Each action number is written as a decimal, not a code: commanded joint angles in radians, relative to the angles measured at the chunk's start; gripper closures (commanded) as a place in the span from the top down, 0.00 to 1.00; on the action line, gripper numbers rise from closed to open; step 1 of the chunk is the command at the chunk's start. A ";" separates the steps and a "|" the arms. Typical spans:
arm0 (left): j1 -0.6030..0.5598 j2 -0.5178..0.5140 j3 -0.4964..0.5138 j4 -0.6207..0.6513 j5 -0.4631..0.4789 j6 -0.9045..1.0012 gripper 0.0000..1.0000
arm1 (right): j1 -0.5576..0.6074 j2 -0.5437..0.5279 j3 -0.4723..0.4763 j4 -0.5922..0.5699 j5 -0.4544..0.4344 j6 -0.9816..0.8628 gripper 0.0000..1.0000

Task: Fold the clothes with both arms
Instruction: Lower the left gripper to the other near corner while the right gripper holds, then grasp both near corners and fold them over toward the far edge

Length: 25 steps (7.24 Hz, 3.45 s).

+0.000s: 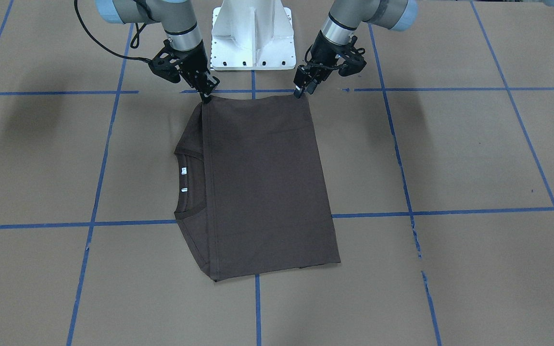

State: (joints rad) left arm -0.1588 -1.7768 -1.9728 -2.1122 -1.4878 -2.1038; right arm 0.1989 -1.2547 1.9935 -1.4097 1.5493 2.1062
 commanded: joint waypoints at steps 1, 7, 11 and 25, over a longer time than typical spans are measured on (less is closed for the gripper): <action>0.027 -0.009 0.034 0.000 0.008 -0.009 0.61 | 0.000 0.000 -0.001 0.000 0.000 -0.002 0.00; 0.028 -0.023 0.058 0.000 0.004 -0.007 0.00 | 0.002 0.000 0.002 0.000 0.002 -0.002 0.00; 0.016 -0.012 -0.070 0.001 -0.023 -0.009 0.00 | -0.004 -0.002 0.037 -0.002 0.003 -0.002 0.00; -0.390 -0.312 0.419 -0.162 -0.126 0.332 0.00 | 0.405 0.400 -0.493 0.071 0.199 -0.182 0.00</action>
State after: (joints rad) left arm -0.5061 -2.0077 -1.7102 -2.2193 -1.6140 -1.7968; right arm 0.5666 -0.9254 1.6689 -1.4414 1.7307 1.9336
